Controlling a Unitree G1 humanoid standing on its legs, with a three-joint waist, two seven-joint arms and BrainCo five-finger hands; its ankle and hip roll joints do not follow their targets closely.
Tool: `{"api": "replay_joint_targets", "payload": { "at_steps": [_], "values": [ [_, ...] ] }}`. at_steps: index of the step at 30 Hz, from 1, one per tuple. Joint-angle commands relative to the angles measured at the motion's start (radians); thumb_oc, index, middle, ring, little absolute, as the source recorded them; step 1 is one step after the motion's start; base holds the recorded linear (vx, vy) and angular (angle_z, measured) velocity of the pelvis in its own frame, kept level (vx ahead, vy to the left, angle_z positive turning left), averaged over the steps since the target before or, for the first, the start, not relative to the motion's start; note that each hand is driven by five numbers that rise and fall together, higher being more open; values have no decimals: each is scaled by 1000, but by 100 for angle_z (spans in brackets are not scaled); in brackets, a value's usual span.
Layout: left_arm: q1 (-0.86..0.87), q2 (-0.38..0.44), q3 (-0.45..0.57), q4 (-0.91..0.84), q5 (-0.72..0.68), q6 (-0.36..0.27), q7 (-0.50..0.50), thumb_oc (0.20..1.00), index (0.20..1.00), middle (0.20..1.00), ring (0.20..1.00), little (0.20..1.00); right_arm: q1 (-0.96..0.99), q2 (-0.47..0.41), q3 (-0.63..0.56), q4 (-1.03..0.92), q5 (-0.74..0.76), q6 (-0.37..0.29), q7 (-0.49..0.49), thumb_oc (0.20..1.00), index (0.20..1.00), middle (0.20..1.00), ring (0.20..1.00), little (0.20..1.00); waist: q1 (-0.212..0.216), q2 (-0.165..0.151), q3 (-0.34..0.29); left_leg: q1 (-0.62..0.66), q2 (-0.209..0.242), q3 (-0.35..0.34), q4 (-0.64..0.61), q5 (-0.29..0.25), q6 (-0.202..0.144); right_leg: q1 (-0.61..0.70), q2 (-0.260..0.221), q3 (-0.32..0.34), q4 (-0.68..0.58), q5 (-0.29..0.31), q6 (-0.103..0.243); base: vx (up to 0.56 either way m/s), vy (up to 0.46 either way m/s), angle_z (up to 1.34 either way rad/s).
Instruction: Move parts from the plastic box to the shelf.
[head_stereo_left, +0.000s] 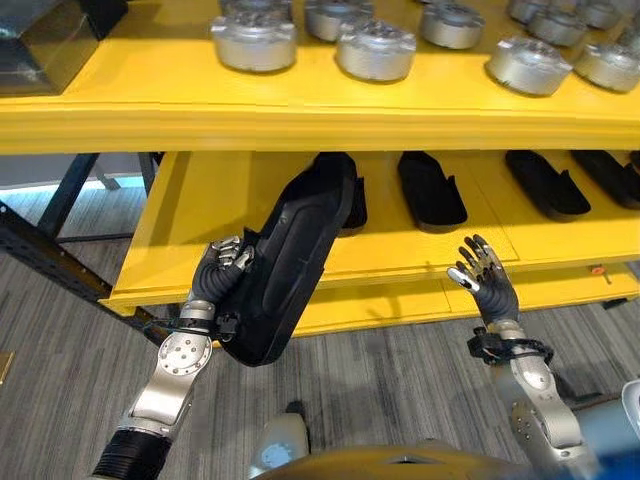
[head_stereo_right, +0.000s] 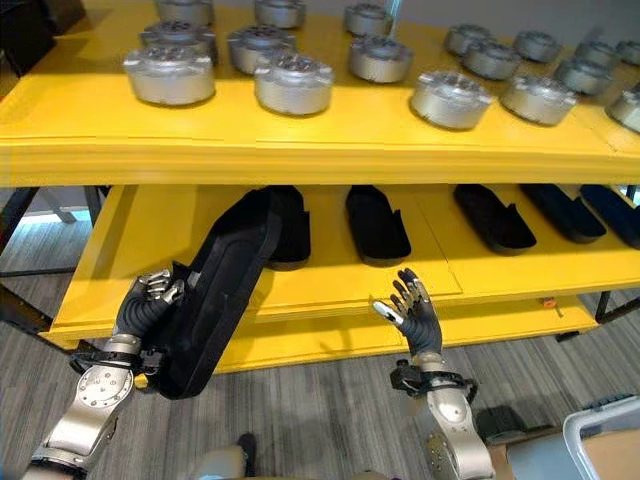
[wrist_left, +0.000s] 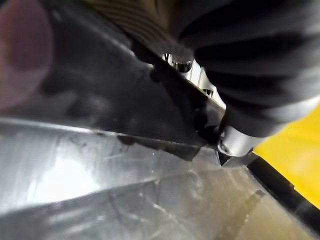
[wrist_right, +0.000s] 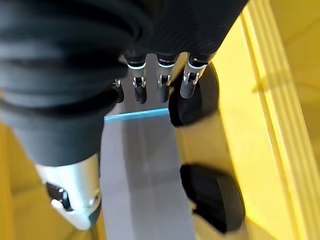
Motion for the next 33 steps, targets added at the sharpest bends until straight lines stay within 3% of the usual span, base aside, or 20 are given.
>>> {"api": "replay_joint_targets", "payload": {
  "at_steps": [1, 2, 4, 6, 15, 16, 19, 20, 21, 22, 24, 25, 26, 27, 28, 29, 33],
  "values": [
    [-46, -9, 11, -120, 20, -75, 8, 200, 200, 200, 200, 200, -56, -78, -34, -27, 6, -55, 15, 1000, 1000, 1000, 1000, 1000, -36, 70, -1, 193, -4, 19, -246, 26, -13, -56, 269, 75, 74, -365, 31, 101, 253, -18],
    [-48, -10, 11, -121, 22, -73, 5, 200, 200, 200, 200, 200, -56, -83, -34, -29, 7, -54, 21, 1000, 1000, 1000, 1000, 1000, -41, 68, 0, 209, -10, 18, -261, 31, -13, -64, 324, 97, 76, -406, 27, 133, 309, 5],
    [-36, -27, 4, -118, 23, -63, -9, 200, 200, 200, 200, 200, -40, -93, -34, -39, 21, -55, 31, 1000, 1000, 1000, 1000, 1000, -51, 57, -4, 237, -34, 3, -297, 44, -12, -50, 441, 131, 28, -458, -13, 100, 145, 19],
    [-26, -35, -1, -114, 18, -62, -14, 200, 200, 200, 200, 200, -24, -98, -34, -54, 19, -55, 37, 1000, 1000, 1000, 1000, 1000, -61, 46, -9, 241, -51, -13, -302, 45, -11, -38, 491, 199, -23, -466, -23, 59, 56, 17],
    [15, -57, 3, -133, -2, -56, -31, 200, 200, 200, 200, 200, -14, -115, -45, -44, 15, -42, 41, 1000, 1000, 1000, 1000, 1000, -42, 26, -40, 237, -55, -19, -276, 41, -17, 55, 475, 212, -152, -430, -27, 26, -51, 11],
    [8, -63, -4, -127, -8, -59, -31, 200, 200, 200, 200, 200, -17, -128, -51, -42, 13, -44, 41, 1000, 1000, 1000, 1000, 1000, -40, 17, -20, 183, -59, -28, -162, 30, -39, 61, 466, 203, -149, -436, -40, -89, -92, 15],
    [-24, -72, -15, -121, -31, -71, -22, 200, 200, 200, 200, 200, -21, -157, -69, -42, 13, -54, 34, 1000, 1000, 1000, 1000, 1000, -36, 12, 35, 56, -43, -67, 61, 100, -129, 54, 453, 173, -126, -446, -67, -168, -12, 52],
    [-24, -72, -11, -122, -35, -69, -19, 200, 200, 200, 200, 200, -21, -157, -72, -42, 14, -55, 29, 1000, 1000, 1000, 1000, 1000, -42, 6, 31, 59, 1, -55, 50, 86, -121, 51, 441, 168, -122, -446, -63, -58, 91, 53],
    [-21, -72, -7, -126, -35, -69, -12, 200, 200, 200, 200, 200, -18, -156, -75, -43, 15, -59, 22, 1000, 1000, 1000, 1000, 1000, -51, -4, 26, 79, 91, -29, 13, 68, -109, 51, 418, 162, -118, -449, -52, 17, 111, 22],
    [-19, -72, -7, -128, -33, -68, -12, 200, 200, 200, 200, 200, -11, -156, -80, -41, 17, -56, 18, 1000, 1000, 1000, 1000, 1000, -58, -8, 16, 98, 140, -7, -27, 73, -99, 47, 402, 156, -118, -449, -45, 50, 178, 3],
    [-22, -72, -5, -126, -31, -71, 3, 200, 200, 200, 200, 200, -2, -156, -79, -35, 17, -56, 8, 1000, 1000, 1000, 1000, 1000, -65, 4, -9, 149, 268, 4, -190, 161, -123, 38, 373, 147, -108, -472, -23, 113, 249, 8],
    [-28, -75, -9, -123, -33, -70, 9, 200, 200, 200, 200, 200, -1, -156, -79, -33, 14, -58, 3, 1000, 1000, 1000, 1000, 1000, -64, 15, -13, 150, 304, -6, -232, 210, -136, 33, 362, 150, -97, -480, -12, 155, 370, 37],
    [-48, -82, -22, -115, -37, -69, 17, 200, 200, 200, 200, 200, -6, -163, -74, -32, 10, -59, 0, 1000, 1000, 1000, 1000, 1000, -59, 44, -11, 158, 329, -71, -294, 284, -164, 12, 352, 160, -50, -495, 0, 127, 367, 26],
    [-52, -86, -20, -114, -38, -69, 15, 200, 200, 200, 200, 200, -10, -163, -72, -30, 9, -57, 2, 1000, 1000, 1000, 1000, 1000, -56, 49, -10, 175, 302, -99, -275, 225, -162, 14, 341, 173, -40, -503, 7, 82, 269, 21],
    [-53, -86, -20, -114, -38, -69, 15, 200, 200, 200, 200, 200, -11, -163, -72, -30, 9, -57, 2, 1000, 1000, 1000, 1000, 1000, -56, 49, -10, 171, 301, -100, -273, 226, -161, 12, 341, 173, -41, -499, 7, 186, 347, -21],
    [-86, -89, -48, -95, -45, -75, -2, 200, 200, 200, 200, 200, -6, -148, -78, -39, 11, -52, 12, 1000, 1000, 1000, 1000, 1000, -69, 55, -20, 174, 256, -67, -247, 143, -173, 40, 294, 184, -47, -480, 28, 201, 344, -14],
    [-155, -71, -83, -71, -46, -72, -1, 200, 200, 200, 200, 200, 6, -127, -77, -55, 9, -45, 19, 1000, 1000, 1000, 1000, 1000, -69, 34, -14, 158, 195, -46, -190, 85, -160, 70, 234, 188, -81, -437, 60, 140, 276, 9]
  ]
}}
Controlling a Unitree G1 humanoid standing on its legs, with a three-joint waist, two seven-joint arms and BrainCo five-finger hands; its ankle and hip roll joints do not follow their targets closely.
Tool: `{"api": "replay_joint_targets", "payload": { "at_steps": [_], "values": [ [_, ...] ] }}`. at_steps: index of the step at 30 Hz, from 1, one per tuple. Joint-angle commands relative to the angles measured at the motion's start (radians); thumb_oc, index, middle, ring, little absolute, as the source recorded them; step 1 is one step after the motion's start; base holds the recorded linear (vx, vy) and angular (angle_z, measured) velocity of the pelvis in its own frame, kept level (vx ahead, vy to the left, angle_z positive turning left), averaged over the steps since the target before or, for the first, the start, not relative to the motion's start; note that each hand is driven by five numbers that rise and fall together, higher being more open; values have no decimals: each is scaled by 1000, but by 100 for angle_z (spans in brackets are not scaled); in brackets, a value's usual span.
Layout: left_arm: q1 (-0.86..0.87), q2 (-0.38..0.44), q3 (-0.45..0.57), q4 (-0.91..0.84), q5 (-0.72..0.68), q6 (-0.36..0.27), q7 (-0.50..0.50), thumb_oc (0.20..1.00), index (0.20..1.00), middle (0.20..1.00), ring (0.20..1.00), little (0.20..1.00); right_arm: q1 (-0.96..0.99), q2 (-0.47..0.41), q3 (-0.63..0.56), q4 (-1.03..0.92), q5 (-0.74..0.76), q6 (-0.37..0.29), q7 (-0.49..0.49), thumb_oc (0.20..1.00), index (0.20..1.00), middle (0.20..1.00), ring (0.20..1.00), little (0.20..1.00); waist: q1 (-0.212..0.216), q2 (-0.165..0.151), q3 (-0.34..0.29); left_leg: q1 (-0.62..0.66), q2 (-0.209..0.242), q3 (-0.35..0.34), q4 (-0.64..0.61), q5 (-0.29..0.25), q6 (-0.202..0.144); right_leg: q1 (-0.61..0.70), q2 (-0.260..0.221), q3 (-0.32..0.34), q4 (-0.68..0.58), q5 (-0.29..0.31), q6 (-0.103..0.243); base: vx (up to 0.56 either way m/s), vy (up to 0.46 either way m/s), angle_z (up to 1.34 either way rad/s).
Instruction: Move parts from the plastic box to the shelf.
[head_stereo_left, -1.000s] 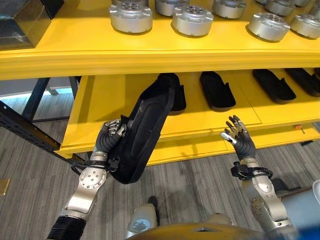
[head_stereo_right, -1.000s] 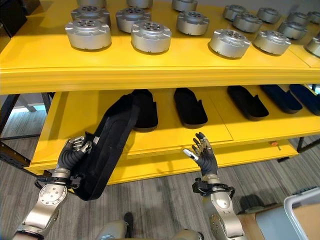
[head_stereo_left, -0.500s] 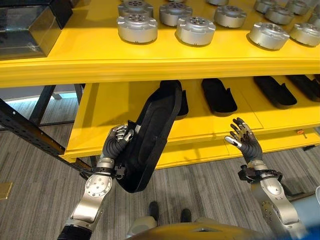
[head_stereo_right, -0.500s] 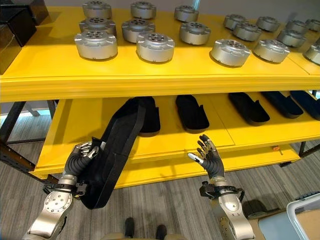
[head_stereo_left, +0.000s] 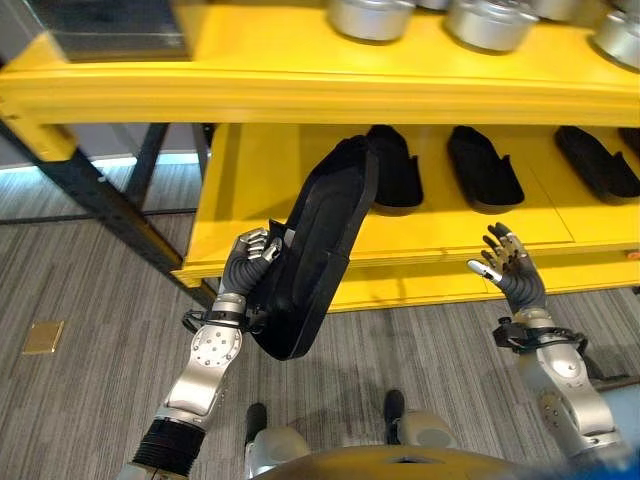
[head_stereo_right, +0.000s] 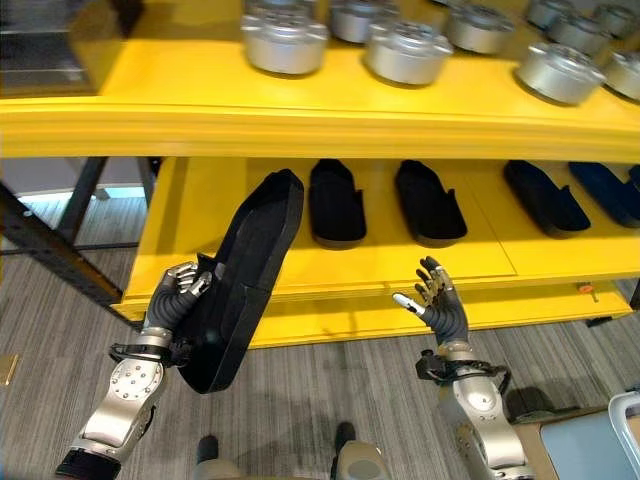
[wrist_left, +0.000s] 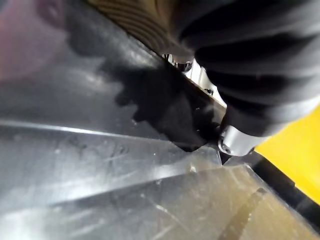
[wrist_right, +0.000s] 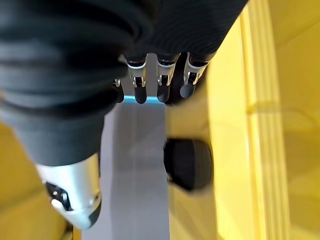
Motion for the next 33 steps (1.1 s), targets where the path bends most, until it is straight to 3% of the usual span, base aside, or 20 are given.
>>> {"api": "replay_joint_targets", "payload": {
  "at_steps": [1, 7, 10, 18, 23, 33],
  "values": [
    [-90, 12, -19, -48, -5, -69, 27, 200, 200, 200, 200, 200, -18, -34, -30, -68, 5, -45, 6, 1000, 1000, 1000, 1000, 1000, -9, 43, -51, -61, -9, 61, 64, -8, 61, 3, -46, 44, 68, -65, 51, 83, 246, 21],
    [-284, -12, -86, 47, -9, -53, 95, 200, 200, 200, 200, 200, -45, -29, 8, -81, 16, -39, 6, 1000, 1000, 1000, 1000, 1000, -24, 10, -35, -128, -27, 80, 120, -32, 65, -32, -66, 52, 56, -49, 64, -16, 78, -2],
    [-460, -41, -132, 131, -2, -46, 184, 200, 200, 200, 200, 200, -116, -49, 67, -93, 24, -41, -5, 1000, 1000, 1000, 1000, 1000, -41, -4, 18, -203, -19, 89, 167, -28, 62, -108, -62, 68, 75, -40, 60, -188, 5, -20],
    [-806, -53, -141, 364, -43, -34, 354, 200, 200, 200, 200, 200, -223, -73, 143, -89, 44, -52, -40, 1000, 1000, 1000, 1000, 1000, -84, -8, 105, -369, 3, 85, 231, -2, 53, -314, -43, 101, 163, -20, 57, -171, -8, -14],
    [-965, 72, -99, 502, -11, -7, 430, 200, 200, 200, 200, 200, -243, -89, 137, -104, -20, -69, -56, 1000, 1000, 1000, 1000, 1000, -108, 1, 131, -458, 20, 76, 272, 3, 44, -419, -35, 105, 226, -29, 55, -90, -28, -4],
    [-1038, 233, -49, 559, -55, -23, 474, 200, 200, 200, 200, 200, -182, -100, 146, -96, 26, -84, -7, 1000, 1000, 1000, 1000, 1000, -114, -1, 125, -563, 36, 54, 359, -25, 35, -528, -26, 108, 325, -61, 49, -24, -18, -4]
  ]
}}
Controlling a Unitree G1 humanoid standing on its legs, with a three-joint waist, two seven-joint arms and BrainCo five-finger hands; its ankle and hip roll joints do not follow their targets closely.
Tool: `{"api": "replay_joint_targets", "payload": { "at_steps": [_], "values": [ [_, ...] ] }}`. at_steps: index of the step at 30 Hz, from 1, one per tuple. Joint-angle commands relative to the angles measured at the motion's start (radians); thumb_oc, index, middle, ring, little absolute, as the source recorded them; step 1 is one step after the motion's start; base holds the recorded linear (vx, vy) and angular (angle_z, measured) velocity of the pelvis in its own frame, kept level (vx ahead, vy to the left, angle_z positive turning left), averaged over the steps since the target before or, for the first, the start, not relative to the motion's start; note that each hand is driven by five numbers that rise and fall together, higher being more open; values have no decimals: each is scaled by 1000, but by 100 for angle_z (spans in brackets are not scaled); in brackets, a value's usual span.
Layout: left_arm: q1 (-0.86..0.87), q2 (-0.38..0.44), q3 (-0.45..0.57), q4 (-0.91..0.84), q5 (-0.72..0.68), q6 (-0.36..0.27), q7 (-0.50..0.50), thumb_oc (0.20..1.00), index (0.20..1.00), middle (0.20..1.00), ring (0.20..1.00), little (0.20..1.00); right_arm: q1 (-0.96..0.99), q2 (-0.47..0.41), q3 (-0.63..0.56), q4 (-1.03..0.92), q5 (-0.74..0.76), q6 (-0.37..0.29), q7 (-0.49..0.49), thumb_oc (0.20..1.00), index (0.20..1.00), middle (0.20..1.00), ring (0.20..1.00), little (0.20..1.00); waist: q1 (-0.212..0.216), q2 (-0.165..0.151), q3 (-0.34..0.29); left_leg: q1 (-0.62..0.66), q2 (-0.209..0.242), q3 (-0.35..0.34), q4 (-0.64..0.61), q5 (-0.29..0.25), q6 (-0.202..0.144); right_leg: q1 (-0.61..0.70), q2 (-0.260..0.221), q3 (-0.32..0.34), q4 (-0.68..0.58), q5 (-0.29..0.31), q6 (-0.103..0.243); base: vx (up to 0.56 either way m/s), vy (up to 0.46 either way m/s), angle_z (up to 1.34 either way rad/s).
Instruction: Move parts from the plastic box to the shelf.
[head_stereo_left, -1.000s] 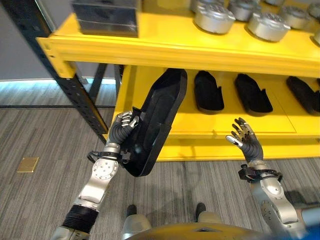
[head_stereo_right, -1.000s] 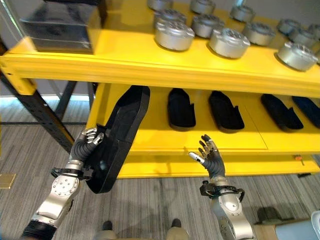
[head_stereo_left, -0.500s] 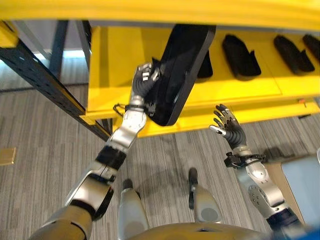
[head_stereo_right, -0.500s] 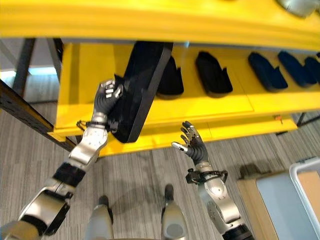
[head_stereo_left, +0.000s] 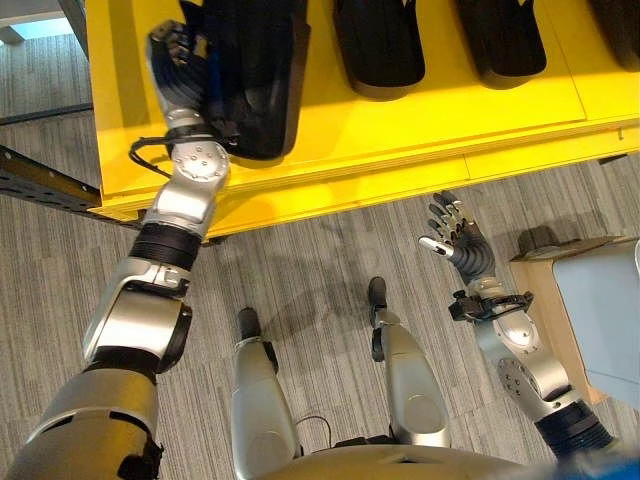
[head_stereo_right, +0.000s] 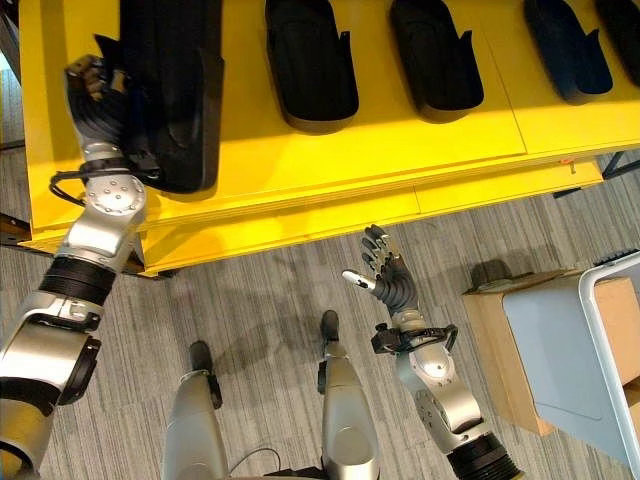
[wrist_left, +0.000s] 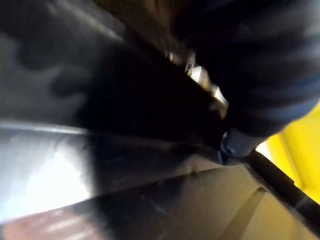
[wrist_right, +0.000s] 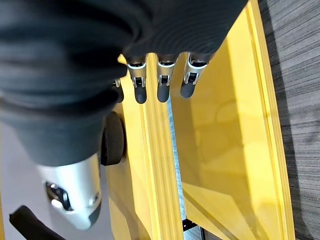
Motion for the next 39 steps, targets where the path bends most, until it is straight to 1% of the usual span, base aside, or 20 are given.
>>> {"api": "replay_joint_targets", "payload": {
  "at_steps": [1, 2, 6, 8, 13, 16, 22, 23, 24, 25, 26, 27, 28, 39],
  "values": [
    [-109, 77, -1, 17, -22, -75, 27, 200, 200, 200, 200, 200, 48, -42, -36, -68, 13, -66, 35, 1000, 1000, 1000, 1000, 1000, 8, 19, -98, -38, 3, 55, -66, 72, 22, -72, -54, 11, 158, -115, 15, -6, -13, 5],
    [-109, 77, -1, 17, -22, -75, 27, 200, 200, 200, 200, 200, 48, -42, -36, -68, 13, -66, 35, 1000, 1000, 1000, 1000, 1000, 8, 19, -98, -38, 3, 55, -66, 72, 22, -73, -54, 11, 158, -115, 15, -1, -15, 7],
    [-201, 128, -60, 132, -74, -58, -3, 200, 200, 200, 200, 200, 48, -56, -22, -62, 42, -60, 57, 1000, 1000, 1000, 1000, 1000, 11, 22, -108, -77, 5, 40, -31, 59, 23, -102, -51, 4, 188, -129, 16, 1, -5, 4],
    [-230, 138, -79, 171, -100, -58, -16, 200, 200, 200, 200, 200, 51, -58, -23, -57, 46, -59, 58, 1000, 1000, 1000, 1000, 1000, 11, 23, -110, -89, 4, 34, -20, 55, 25, -104, -51, 2, 193, -131, 16, 0, 0, 0],
    [-300, 136, -108, 298, -209, -52, -60, 200, 200, 200, 200, 200, 49, -63, -14, -48, 52, -51, 58, 1000, 1000, 1000, 1000, 1000, 12, 22, -105, -110, 0, 27, 0, 47, 29, -111, -54, -4, 200, -133, 18, 0, 0, 0],
    [-326, 136, -105, 355, -276, -58, -78, 200, 200, 200, 200, 200, 52, -64, -11, -45, 53, -47, 57, 1000, 1000, 1000, 1000, 1000, 13, 22, -102, -120, 0, 25, 8, 44, 31, -113, -56, -6, 200, -133, 19, 16, 11, 6],
    [-336, 129, -98, 411, -341, -54, -103, 200, 200, 200, 200, 200, 50, -66, 0, -42, 65, -42, 55, 1000, 1000, 1000, 1000, 1000, 17, 16, -92, -136, -5, 21, 20, 40, 35, -119, -57, -11, 203, -135, 16, 20, 1, 1],
    [-338, 127, -95, 423, -354, -52, -104, 200, 200, 200, 200, 200, 51, -68, 2, -42, 64, -41, 54, 1000, 1000, 1000, 1000, 1000, 18, 16, -93, -126, 0, 19, 27, 11, 29, -110, -54, -9, 211, -160, 21, 100, 2, 2],
    [-345, 123, -101, 442, -356, -44, -111, 200, 200, 200, 200, 200, 50, -71, 5, -43, 67, -41, 54, 1000, 1000, 1000, 1000, 1000, 18, 15, -91, -130, 0, 20, 30, 9, 30, -113, -52, -9, 211, -159, 21, 0, 0, 0],
    [-347, 123, -101, 442, -357, -45, -111, 200, 200, 200, 200, 200, 50, -71, 3, -44, 67, -41, 53, 1000, 1000, 1000, 1000, 1000, 17, 13, -88, -142, -4, 23, 26, 37, 37, -123, -55, -10, 203, -135, 15, -75, 20, -3],
    [-348, 123, -101, 446, -358, -43, -112, 200, 200, 200, 200, 200, 51, -71, 4, -45, 68, -41, 54, 1000, 1000, 1000, 1000, 1000, 16, 12, -87, -142, -4, 24, 26, 37, 37, -124, -54, -9, 203, -135, 15, 0, 0, 0],
    [-347, 120, -97, 453, -362, -41, -113, 200, 200, 200, 200, 200, 52, -73, 4, -45, 69, -40, 55, 1000, 1000, 1000, 1000, 1000, 17, 13, -90, -133, 0, 21, 32, 8, 30, -115, -50, -6, 210, -159, 21, 94, 2, 0],
    [-346, 116, -94, 461, -365, -38, -115, 200, 200, 200, 200, 200, 53, -76, 5, -46, 69, -40, 55, 1000, 1000, 1000, 1000, 1000, 17, 13, -88, -135, 0, 21, 34, 5, 30, -116, -49, -5, 210, -160, 20, 90, 0, 2],
    [-351, 98, -93, 488, -355, -24, -119, 200, 200, 200, 200, 200, 54, -93, 0, -55, 68, -40, 56, 1000, 1000, 1000, 1000, 1000, 8, 12, -82, -160, 3, 26, 44, 3, 32, -146, -44, 6, 215, -156, 16, 0, 0, 0]
  ]
}}
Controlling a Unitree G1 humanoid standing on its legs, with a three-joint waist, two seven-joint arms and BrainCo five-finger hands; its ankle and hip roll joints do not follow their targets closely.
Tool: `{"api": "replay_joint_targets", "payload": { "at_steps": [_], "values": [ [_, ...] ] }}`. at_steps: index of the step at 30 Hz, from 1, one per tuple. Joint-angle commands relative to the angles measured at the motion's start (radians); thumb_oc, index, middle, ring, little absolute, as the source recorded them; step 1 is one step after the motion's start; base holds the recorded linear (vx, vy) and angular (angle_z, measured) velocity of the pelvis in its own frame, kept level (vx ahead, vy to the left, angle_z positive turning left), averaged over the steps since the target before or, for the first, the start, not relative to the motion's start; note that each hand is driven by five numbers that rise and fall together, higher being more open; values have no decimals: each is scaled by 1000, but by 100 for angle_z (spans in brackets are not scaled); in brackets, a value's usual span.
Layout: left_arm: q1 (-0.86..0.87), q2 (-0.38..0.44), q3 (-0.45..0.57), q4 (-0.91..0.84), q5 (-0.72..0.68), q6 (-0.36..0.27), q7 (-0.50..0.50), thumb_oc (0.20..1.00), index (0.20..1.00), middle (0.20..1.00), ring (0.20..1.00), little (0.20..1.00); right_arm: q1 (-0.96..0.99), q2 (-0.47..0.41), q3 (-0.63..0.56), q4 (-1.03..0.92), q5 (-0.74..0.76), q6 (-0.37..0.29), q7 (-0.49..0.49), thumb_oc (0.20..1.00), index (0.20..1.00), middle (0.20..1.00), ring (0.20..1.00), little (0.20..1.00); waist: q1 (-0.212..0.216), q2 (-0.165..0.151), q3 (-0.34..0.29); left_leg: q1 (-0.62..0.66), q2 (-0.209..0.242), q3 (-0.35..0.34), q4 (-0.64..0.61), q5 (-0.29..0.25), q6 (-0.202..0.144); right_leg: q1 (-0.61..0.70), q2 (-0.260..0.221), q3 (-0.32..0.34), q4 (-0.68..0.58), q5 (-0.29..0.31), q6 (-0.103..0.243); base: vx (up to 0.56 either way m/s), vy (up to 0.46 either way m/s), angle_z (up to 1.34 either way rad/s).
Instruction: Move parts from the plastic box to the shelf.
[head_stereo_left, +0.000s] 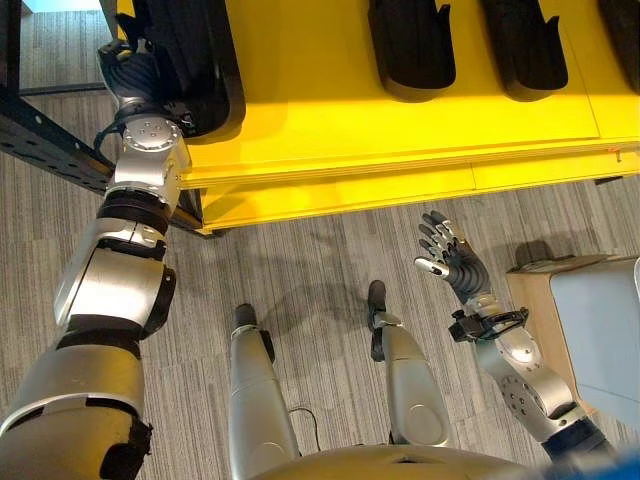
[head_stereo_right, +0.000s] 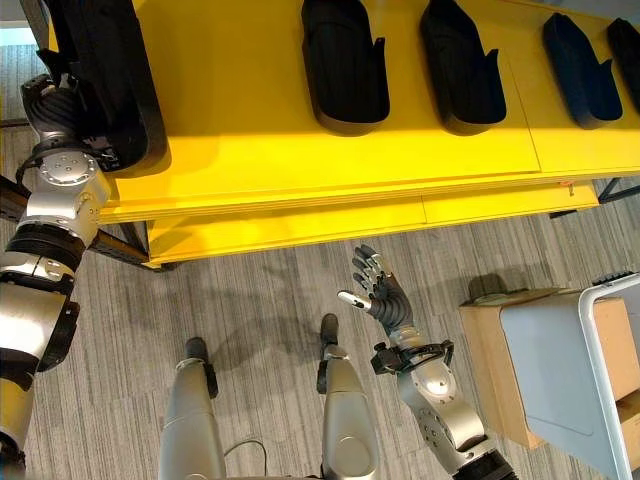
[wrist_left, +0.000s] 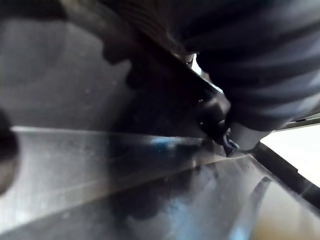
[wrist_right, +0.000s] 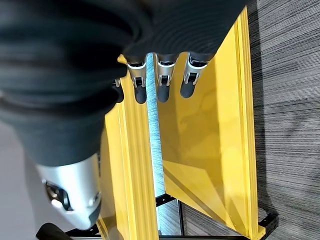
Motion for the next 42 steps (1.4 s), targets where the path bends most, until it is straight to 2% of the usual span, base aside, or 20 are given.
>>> {"api": "replay_joint_targets", "payload": {
  "at_steps": [1, 16, 26, 27, 28, 29, 42],
  "values": [
    [-135, 33, 12, 40, 11, -38, -9, 200, 200, 200, 200, 200, -18, -62, -41, -46, 21, -41, 4, 1000, 1000, 1000, 1000, 1000, 0, 19, -8, 38, 19, 76, -132, 72, 5, -32, -31, 27, 156, -137, 4, 0, 0, 0],
    [-173, 35, -17, 76, 71, -18, -6, 200, 200, 200, 200, 200, 8, -75, -61, -48, 31, -44, 24, 1000, 1000, 1000, 1000, 1000, -18, 18, -27, 14, 24, 98, -129, 67, 8, -64, -28, 47, 135, -118, 10, 13, 5, -5],
    [-173, 29, -4, 81, 60, -19, 2, 209, 209, 209, 209, 209, 34, -91, -73, -55, 32, -45, 37, 1000, 1000, 1000, 1000, 1000, -19, 14, -36, 1, 25, 101, -120, 58, 12, -80, -29, 47, 143, -117, 8, 7, -1, -3],
    [-176, 30, -6, 81, 58, -19, -1, 514, 514, 514, 514, 514, 36, -94, -73, -55, 31, -43, 38, 1000, 1000, 1000, 1000, 1000, -19, 15, -38, 0, 26, 101, -119, 57, 12, -82, -29, 47, 144, -117, 7, 0, 0, 0],
    [-176, 30, -6, 81, 58, -19, -1, 774, 774, 774, 774, 774, 36, -94, -73, -55, 31, -43, 38, 1000, 1000, 1000, 1000, 1000, -19, 15, -38, 0, 26, 101, -119, 57, 12, -82, -29, 47, 144, -117, 7, 0, 0, 0],
    [-182, 36, 2, 77, 33, -25, 0, 1000, 1000, 1000, 1000, 1000, 47, -95, -76, -52, 25, -40, 40, 1000, 1000, 1000, 1000, 1000, -17, 17, -41, -10, 25, 97, -113, 55, 12, -88, -27, 47, 148, -119, 7, 0, 0, 0],
    [-191, 56, 20, 67, -45, -46, -12, 1000, 1000, 1000, 1000, 1000, 50, -114, -89, -58, 20, -37, 44, 1000, 1000, 1000, 1000, 1000, -8, 25, -54, -2, 23, 91, -118, 55, 11, -78, -27, 40, 149, -117, 7, 0, 0, 0]
  ]
}}
